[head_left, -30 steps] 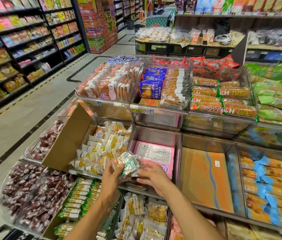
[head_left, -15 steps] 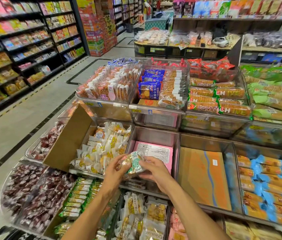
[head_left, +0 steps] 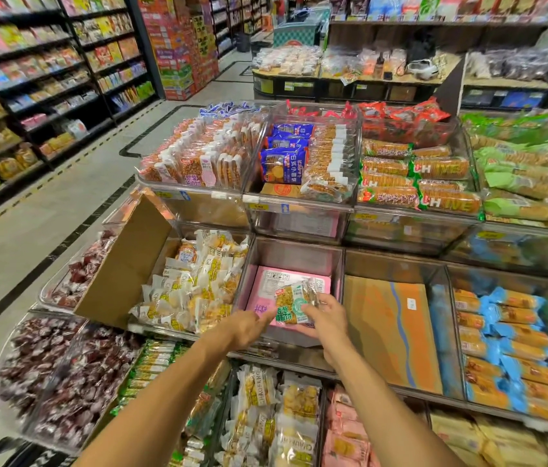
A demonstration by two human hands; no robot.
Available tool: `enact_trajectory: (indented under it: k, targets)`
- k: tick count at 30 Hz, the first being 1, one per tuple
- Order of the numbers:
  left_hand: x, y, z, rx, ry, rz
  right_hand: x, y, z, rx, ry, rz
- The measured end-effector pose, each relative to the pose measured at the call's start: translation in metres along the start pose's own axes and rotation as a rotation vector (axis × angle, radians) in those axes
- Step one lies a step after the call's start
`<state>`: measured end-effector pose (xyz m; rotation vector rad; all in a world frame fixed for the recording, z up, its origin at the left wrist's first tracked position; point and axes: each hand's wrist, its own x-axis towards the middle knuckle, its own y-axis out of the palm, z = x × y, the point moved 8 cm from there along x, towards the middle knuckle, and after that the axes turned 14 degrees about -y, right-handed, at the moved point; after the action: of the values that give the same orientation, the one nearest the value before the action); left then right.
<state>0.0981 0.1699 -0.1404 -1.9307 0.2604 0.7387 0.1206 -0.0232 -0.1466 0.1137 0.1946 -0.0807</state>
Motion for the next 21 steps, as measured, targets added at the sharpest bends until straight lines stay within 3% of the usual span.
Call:
enact_trajectory:
  k: [5, 11, 15, 18, 21]
  targets:
    - [0.018, 0.016, -0.016, 0.057, -0.105, 0.231, 0.002, -0.014, -0.003, 0.015, -0.025, -0.098]
    - [0.042, 0.049, -0.011, -0.227, -0.202, 0.374, 0.009, -0.026, -0.009, -0.159, -0.139, -0.194]
    - [0.087, 0.076, 0.016, -0.201, -0.234, 0.354, 0.009, -0.034, -0.012, -0.262, -0.163, -0.222]
    - [0.115, 0.093, 0.017, -0.191, -0.056, 0.354, 0.011, -0.035, -0.016, -0.281, -0.147, -0.194]
    - [0.133, 0.101, 0.025, -0.195, -0.052, 0.349, 0.015, -0.033, -0.018, -0.351, -0.145, -0.172]
